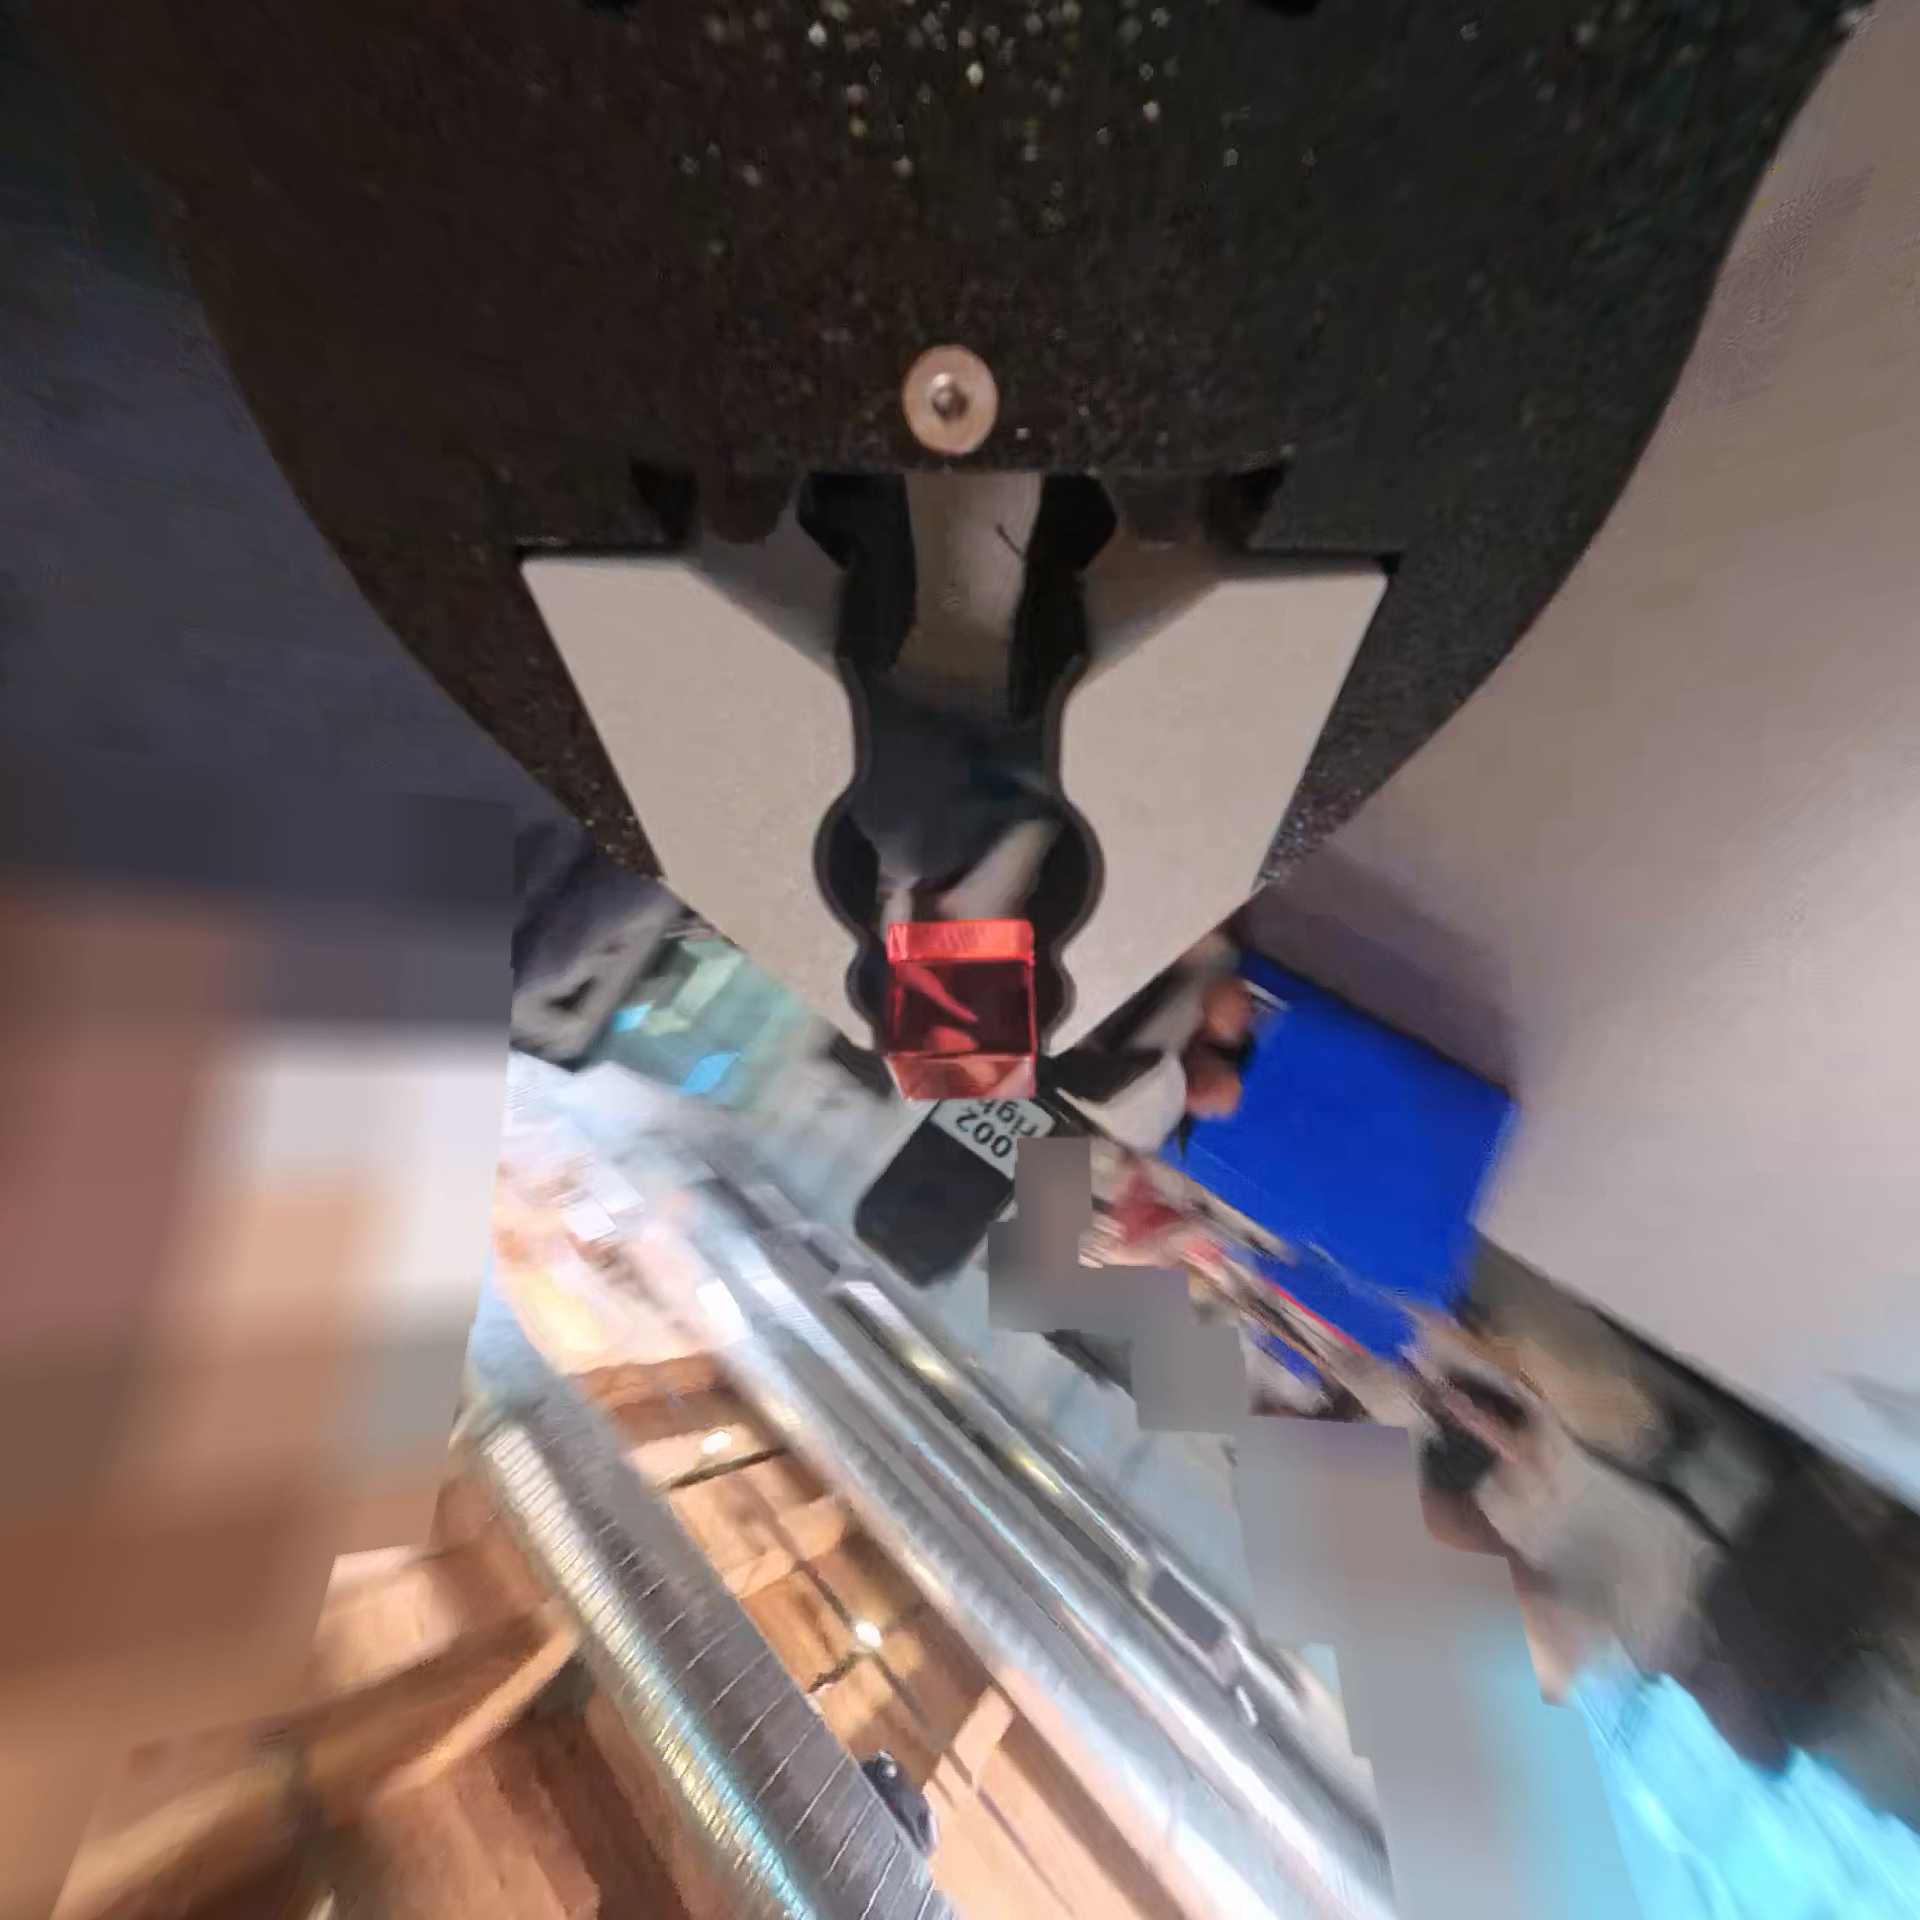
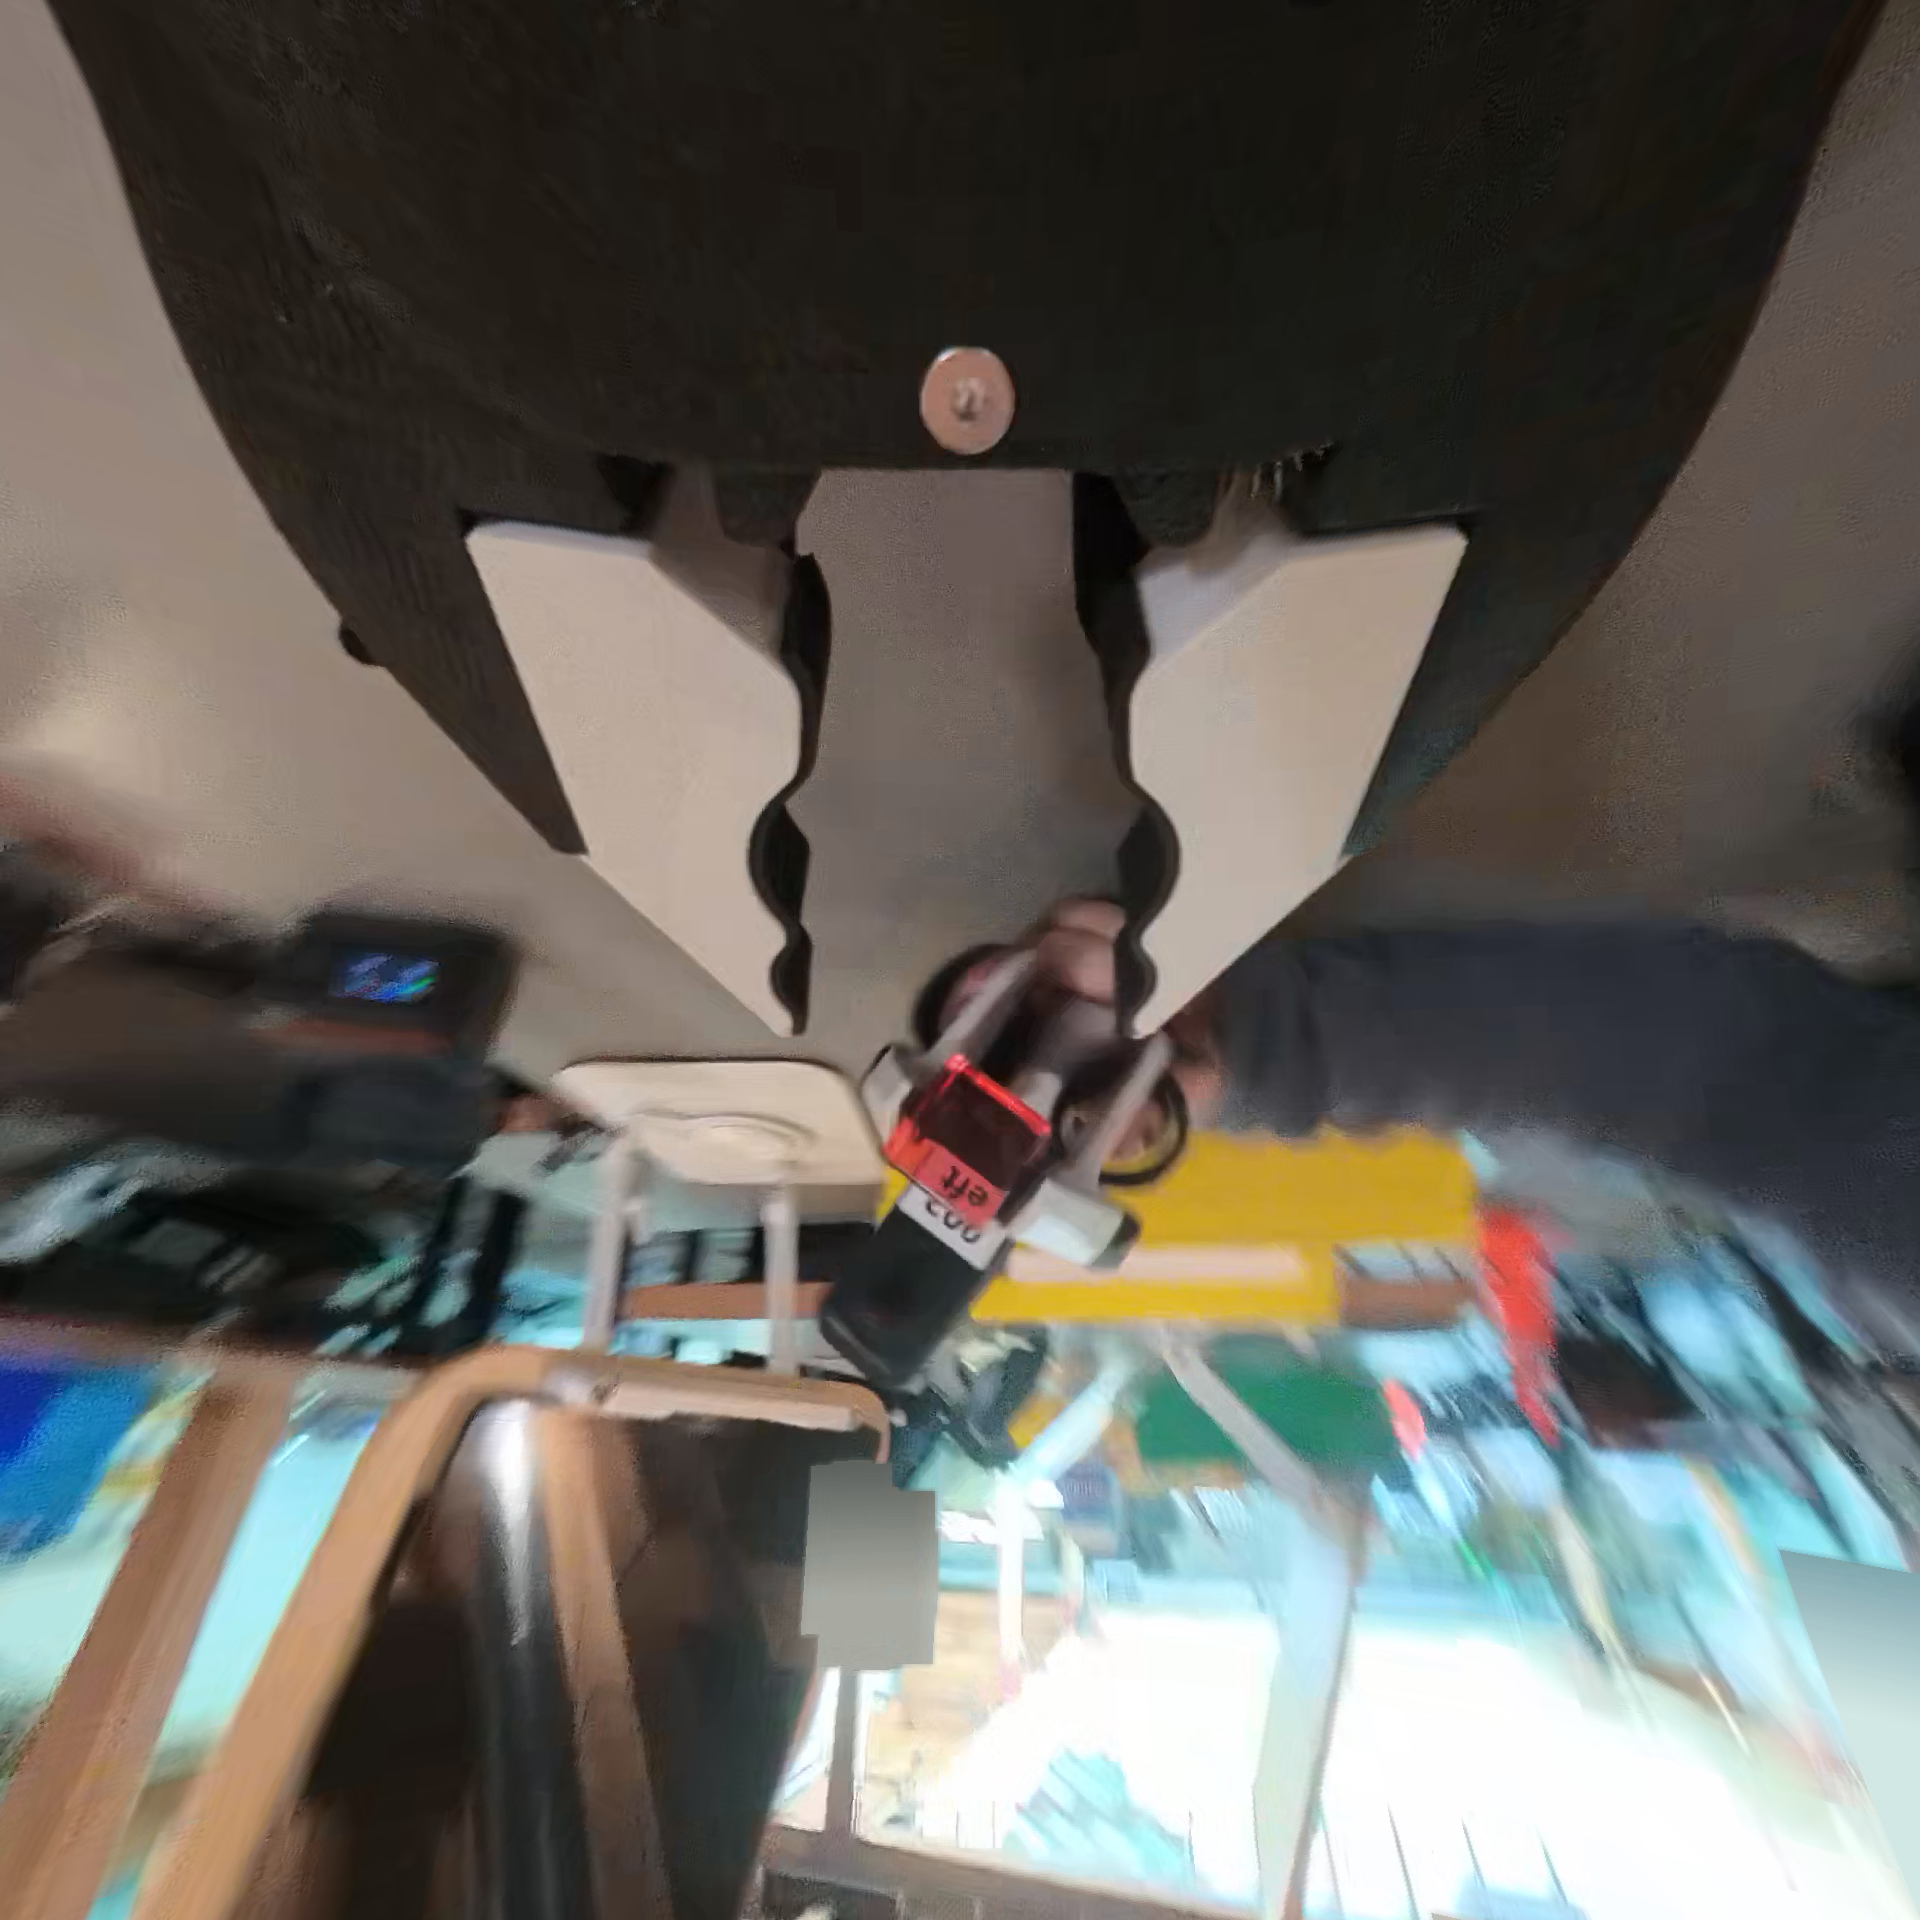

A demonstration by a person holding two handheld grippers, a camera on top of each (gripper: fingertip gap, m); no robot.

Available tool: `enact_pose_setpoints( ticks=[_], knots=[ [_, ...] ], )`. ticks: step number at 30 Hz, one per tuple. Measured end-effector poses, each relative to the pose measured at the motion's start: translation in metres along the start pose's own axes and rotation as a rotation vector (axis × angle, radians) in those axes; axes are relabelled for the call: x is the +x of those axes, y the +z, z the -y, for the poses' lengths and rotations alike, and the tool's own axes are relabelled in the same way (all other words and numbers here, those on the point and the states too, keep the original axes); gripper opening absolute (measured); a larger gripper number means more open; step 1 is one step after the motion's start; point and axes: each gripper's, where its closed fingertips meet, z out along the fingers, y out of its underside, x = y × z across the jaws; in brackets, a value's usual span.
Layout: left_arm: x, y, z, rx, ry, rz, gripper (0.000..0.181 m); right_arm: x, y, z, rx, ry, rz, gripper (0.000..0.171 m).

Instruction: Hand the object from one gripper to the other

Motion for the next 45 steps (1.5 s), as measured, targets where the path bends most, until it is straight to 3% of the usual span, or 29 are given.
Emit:
enact_pose_setpoints(
  ticks=[1,4,6,7,14,16,20,21,22,24,26,29,32,34,39,40,45],
  knots=[
    [-0.001,-0.004,0.004,-0.003,0.216,0.080,0.025,0.001,-0.003,0.005,0.033,0.176,0.060,0.059],
    [-0.001,-0.012,0.001,-0.134,0.900,0.303,0.025,0.011,-0.006,0.008,0.066,0.650,0.162,0.063],
    [-0.001,-0.009,-0.004,-0.220,1.116,0.371,0.025,0.002,-0.004,0.003,0.031,0.866,0.269,0.064],
    [-0.002,-0.007,-0.009,-0.268,1.169,0.384,0.025,-0.007,-0.003,0.006,0.034,0.920,0.347,0.066],
    [-0.008,0.008,-0.035,-0.414,1.314,0.356,0.026,-0.023,0.006,-0.016,-0.080,1.102,0.422,0.049],
    [-0.012,0.008,-0.039,-0.447,1.318,0.374,0.026,-0.029,0.005,-0.013,-0.070,1.104,0.472,0.031],
    [-0.024,0.006,-0.040,-0.422,1.063,0.421,0.031,-0.023,0.003,-0.017,-0.083,0.984,0.404,0.025],
    [-0.028,0.005,-0.040,-0.407,0.931,0.425,0.048,-0.018,0.002,-0.019,-0.091,0.908,0.357,0.025],
    [-0.030,0.005,-0.038,-0.380,0.781,0.413,0.063,-0.015,0.000,-0.020,-0.091,0.800,0.315,0.025],
    [-0.024,0.004,-0.029,-0.275,0.489,0.320,0.072,-0.009,-0.003,-0.013,-0.053,0.515,0.225,0.026],
    [-0.020,0.001,-0.015,-0.148,0.225,0.240,0.068,-0.001,-0.005,-0.004,-0.015,0.182,0.090,0.025],
    [-0.014,0.001,-0.014,-0.098,-0.074,0.113,0.069,-0.008,-0.008,0.011,0.034,-0.308,-0.027,0.025],
    [0.005,0.008,-0.022,-0.106,-0.305,-0.096,0.068,-0.014,-0.003,0.006,-0.024,-0.506,-0.061,0.025],
    [0.007,0.011,-0.029,-0.117,-0.366,-0.144,0.068,-0.015,0.000,0.001,-0.072,-0.614,-0.090,0.026],
    [0.010,0.012,-0.032,-0.097,-0.382,-0.204,0.035,-0.021,0.007,-0.006,-0.134,-0.768,-0.113,0.026],
    [0.006,0.011,-0.033,-0.099,-0.374,-0.180,0.027,-0.021,0.008,-0.007,-0.137,-0.773,-0.118,0.025],
    [-0.013,0.003,-0.017,-0.048,-0.125,0.023,0.025,-0.004,0.009,-0.017,-0.203,-0.800,-0.215,0.035]
  ],
)
